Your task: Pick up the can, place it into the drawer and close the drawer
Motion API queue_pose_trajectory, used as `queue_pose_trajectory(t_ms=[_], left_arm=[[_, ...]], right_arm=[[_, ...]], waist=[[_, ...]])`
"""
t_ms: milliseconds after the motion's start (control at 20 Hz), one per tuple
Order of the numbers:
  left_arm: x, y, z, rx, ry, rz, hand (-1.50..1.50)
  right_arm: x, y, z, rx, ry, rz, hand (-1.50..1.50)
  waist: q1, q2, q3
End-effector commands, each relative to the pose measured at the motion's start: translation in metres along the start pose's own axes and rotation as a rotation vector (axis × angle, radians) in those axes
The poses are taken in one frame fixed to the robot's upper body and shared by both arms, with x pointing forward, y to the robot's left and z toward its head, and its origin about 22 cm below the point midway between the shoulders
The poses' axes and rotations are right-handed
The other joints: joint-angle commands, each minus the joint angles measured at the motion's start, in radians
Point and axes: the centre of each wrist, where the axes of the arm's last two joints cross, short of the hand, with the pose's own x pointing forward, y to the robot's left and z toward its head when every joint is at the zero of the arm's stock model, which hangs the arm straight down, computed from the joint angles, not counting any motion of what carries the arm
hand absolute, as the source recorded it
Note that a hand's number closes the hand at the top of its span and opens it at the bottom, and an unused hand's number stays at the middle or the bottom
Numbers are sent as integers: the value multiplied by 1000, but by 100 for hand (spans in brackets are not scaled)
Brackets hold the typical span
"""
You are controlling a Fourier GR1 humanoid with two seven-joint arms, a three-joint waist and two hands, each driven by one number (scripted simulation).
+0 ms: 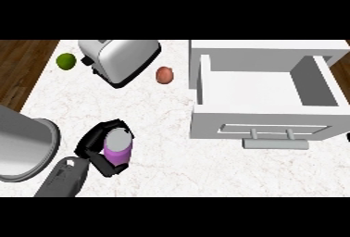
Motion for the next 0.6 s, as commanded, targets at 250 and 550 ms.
queue_pose_trajectory(t_ms=[250,550], left_arm=[[27,3,-18,649,-87,43,150],[94,-22,-43,591,-137,-24,150]], right_arm=[[5,-7,7,10,-8,26,-150],[-1,12,-10,-7,-6,1,-150]], waist=[[-5,-3,1],[-9,2,0]])
